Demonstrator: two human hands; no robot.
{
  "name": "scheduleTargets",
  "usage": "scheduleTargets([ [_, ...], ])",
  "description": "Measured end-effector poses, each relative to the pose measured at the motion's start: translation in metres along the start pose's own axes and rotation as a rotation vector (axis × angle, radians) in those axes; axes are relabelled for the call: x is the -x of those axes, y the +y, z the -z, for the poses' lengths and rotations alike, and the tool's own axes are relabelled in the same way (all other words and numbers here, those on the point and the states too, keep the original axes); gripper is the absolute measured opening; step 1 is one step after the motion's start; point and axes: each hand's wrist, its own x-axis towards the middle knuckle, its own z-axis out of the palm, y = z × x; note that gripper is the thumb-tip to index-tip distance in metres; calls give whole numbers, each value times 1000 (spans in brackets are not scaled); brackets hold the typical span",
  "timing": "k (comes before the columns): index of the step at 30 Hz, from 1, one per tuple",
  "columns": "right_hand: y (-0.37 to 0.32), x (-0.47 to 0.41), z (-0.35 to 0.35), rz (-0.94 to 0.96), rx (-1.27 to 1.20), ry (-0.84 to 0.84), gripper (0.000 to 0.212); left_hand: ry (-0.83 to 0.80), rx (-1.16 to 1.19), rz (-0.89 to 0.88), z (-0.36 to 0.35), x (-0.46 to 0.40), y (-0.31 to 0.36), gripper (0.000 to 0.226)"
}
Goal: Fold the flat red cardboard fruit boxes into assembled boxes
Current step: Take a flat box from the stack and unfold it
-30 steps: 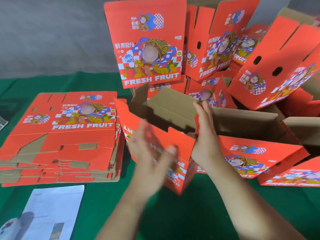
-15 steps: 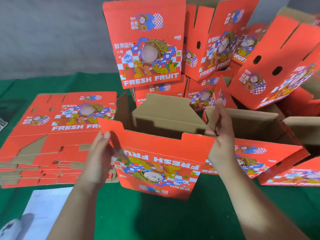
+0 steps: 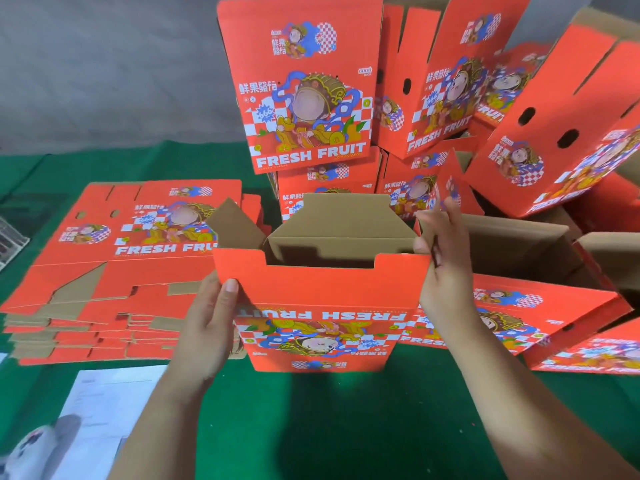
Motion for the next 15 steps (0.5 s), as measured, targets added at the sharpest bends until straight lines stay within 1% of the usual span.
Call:
scheduleTargets([
  [1,-4,2,2,-12,42,-19,21,28,-9,-7,-3,1,-1,34],
  [3,-11,8,9,-62,81,-19,29,74,-36,-16,-9,1,-2,27],
  [5,-20,10,17,-165,32,18,37,87,-101,-49,-12,-1,0,17],
  [6,-24,11,20,-195,11,29,40,79,-141,-73,-13,-3,-1,16],
  [7,-29,10,22,-200,16,27,43,66,-174,-94,-14,-5,-4,23],
  [10,-43,17,18,-167,193,-52,40,92,-263,-88,-17,-10,-9,50],
  [13,-54,32,5,-312,388,-220,47,123,-311,-78,-21,-9,-9,62],
  [15,-56,41,-1,-383,480,-323,52,136,-342,-84,-21,-9,-11,64],
])
